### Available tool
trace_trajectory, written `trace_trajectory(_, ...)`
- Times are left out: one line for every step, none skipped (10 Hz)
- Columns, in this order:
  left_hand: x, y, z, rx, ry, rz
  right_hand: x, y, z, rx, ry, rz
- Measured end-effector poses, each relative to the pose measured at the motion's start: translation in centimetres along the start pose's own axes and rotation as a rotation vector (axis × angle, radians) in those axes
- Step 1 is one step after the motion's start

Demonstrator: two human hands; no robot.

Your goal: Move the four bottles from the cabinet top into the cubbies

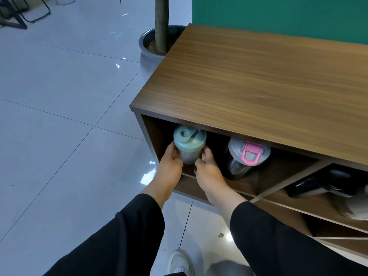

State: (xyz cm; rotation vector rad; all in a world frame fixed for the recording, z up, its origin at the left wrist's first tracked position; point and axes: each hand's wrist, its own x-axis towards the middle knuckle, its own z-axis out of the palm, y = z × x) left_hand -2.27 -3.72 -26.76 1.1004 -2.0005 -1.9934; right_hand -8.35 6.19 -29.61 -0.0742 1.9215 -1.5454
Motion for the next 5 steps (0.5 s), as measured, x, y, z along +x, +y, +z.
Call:
trace_trajectory(0.3, -0.6, -0.3, -0.009, 0.004, -0.019, 0.7, 0.7, -0.1, -0.023, -0.015, 0.002)
trace_trajectory(0.3, -0.5, -0.4, -0.020, -0.007, -0.036, 0.5, 0.8, -0.4, -0.049, -0.007, 0.025)
trace_trajectory(0.2, -0.6, 0.0, -0.053, 0.071, -0.148, -1.0, -0.1, -0.9, -0.037, 0.007, 0.056)
trace_trajectory(0.0, -0.3, 0.4, -0.085, 0.150, -0.298, -2.7, -0.4, -1.9, -0.077, -0.008, 0.064)
trace_trajectory(-1.5, 0.3, 1.6, -0.132, 0.121, -0.431, -5.3, -1.5, -2.8, -0.087, 0.016, 0.061)
